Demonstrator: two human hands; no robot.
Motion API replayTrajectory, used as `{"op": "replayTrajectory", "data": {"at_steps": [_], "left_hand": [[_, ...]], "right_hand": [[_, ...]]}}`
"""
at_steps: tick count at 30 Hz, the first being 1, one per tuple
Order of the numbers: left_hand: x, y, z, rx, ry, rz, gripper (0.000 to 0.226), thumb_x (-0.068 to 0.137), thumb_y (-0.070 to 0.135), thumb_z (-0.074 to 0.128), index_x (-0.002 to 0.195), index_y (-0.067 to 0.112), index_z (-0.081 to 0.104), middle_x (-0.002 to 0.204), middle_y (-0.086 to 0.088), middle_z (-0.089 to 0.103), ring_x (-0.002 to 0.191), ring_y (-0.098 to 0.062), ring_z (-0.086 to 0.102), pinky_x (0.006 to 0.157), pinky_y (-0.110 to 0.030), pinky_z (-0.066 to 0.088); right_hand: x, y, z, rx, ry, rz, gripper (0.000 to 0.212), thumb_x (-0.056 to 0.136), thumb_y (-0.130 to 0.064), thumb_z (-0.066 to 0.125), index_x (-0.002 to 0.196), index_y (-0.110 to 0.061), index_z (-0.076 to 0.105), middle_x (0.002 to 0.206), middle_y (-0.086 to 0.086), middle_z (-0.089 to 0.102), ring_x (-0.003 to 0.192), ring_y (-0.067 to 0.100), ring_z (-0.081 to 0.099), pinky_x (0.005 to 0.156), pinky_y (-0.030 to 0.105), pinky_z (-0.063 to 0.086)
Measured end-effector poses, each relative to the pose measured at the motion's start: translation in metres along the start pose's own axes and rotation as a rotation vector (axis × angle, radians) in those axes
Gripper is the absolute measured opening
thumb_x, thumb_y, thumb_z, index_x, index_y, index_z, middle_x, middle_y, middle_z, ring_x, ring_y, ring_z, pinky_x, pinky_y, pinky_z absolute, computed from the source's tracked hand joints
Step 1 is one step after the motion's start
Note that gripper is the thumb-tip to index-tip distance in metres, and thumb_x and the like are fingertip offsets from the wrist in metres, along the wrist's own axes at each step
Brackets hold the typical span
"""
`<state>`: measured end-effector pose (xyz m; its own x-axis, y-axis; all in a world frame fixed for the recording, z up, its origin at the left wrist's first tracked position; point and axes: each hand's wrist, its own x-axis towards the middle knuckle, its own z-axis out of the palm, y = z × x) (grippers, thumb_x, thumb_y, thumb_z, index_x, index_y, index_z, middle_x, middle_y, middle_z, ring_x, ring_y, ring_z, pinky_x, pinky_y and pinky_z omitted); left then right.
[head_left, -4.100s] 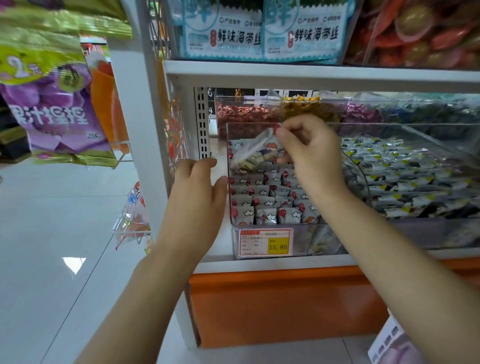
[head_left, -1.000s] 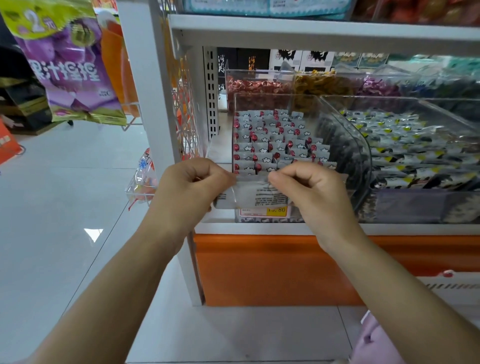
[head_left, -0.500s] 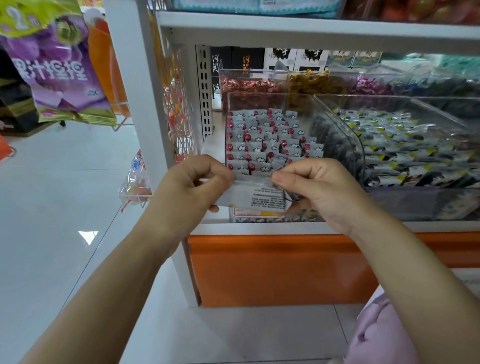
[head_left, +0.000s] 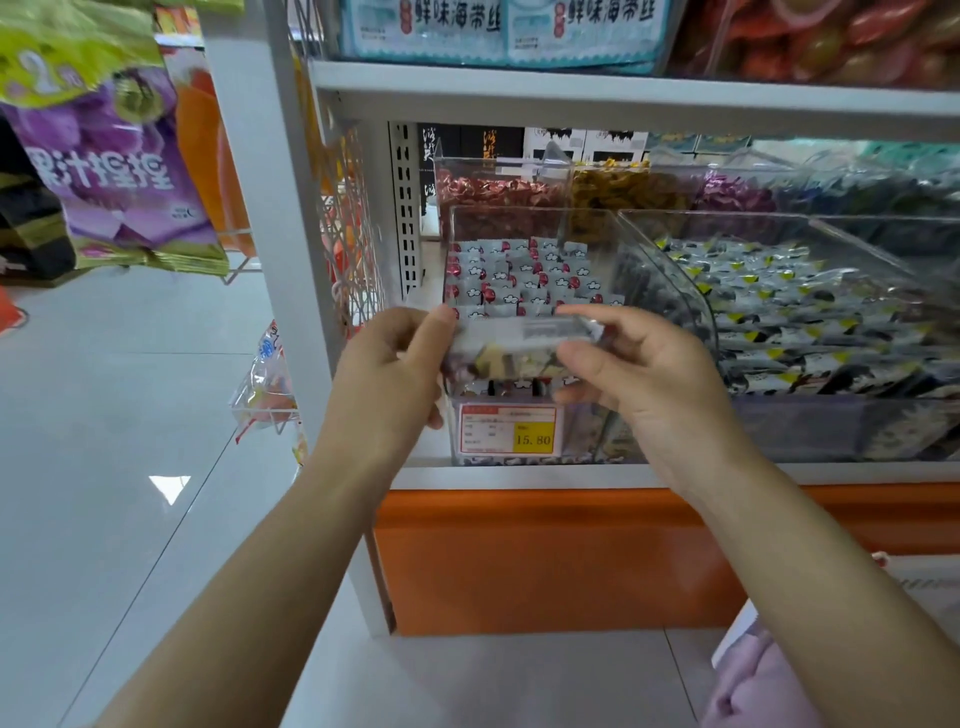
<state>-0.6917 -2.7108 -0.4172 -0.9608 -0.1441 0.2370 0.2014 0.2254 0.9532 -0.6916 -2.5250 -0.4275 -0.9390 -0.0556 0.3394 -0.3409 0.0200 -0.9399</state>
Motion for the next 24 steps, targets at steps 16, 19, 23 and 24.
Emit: {"op": "replayTrajectory", "data": {"at_steps": [16,19,23,24], "left_hand": [[0.032,-0.055,0.006,0.553,-0.351,0.125,0.086,0.078,0.072,0.019,0.15,0.026,0.005,0.157,-0.003,0.014,0.144,-0.019,0.011,0.117,-0.046,0.015],[0.035,-0.05,0.006,0.505,-0.347,0.16,0.084,0.08,0.07,0.021,0.15,0.026,0.003,0.157,-0.002,0.014,0.144,-0.018,0.01,0.116,-0.045,0.016],[0.036,-0.046,0.008,0.484,-0.351,0.171,0.086,0.079,0.068,0.023,0.15,0.024,0.004,0.156,-0.003,0.017,0.143,-0.019,0.013,0.117,-0.043,0.016],[0.036,-0.046,0.008,0.49,-0.355,0.163,0.086,0.078,0.068,0.022,0.15,0.024,0.003,0.156,-0.003,0.017,0.143,-0.019,0.013,0.117,-0.041,0.016]], "right_hand": [[0.131,0.002,0.03,-0.687,0.17,-0.211,0.03,0.082,-0.021,0.07,0.107,-0.01,0.06,0.099,-0.006,0.056,0.083,0.005,0.05,0.061,0.009,0.035],[0.146,0.001,0.036,-0.871,-0.051,-0.204,0.027,0.077,-0.025,0.074,0.099,-0.013,0.062,0.092,-0.006,0.056,0.08,0.007,0.051,0.063,0.017,0.034],[0.152,0.009,0.041,-0.992,-0.318,-0.175,0.026,0.083,-0.028,0.069,0.093,-0.004,0.066,0.092,0.008,0.063,0.081,0.022,0.054,0.071,0.032,0.042],[0.152,0.013,0.042,-1.065,-0.371,-0.191,0.023,0.086,-0.03,0.064,0.092,-0.008,0.067,0.089,0.005,0.062,0.084,0.021,0.052,0.074,0.033,0.041]]}}
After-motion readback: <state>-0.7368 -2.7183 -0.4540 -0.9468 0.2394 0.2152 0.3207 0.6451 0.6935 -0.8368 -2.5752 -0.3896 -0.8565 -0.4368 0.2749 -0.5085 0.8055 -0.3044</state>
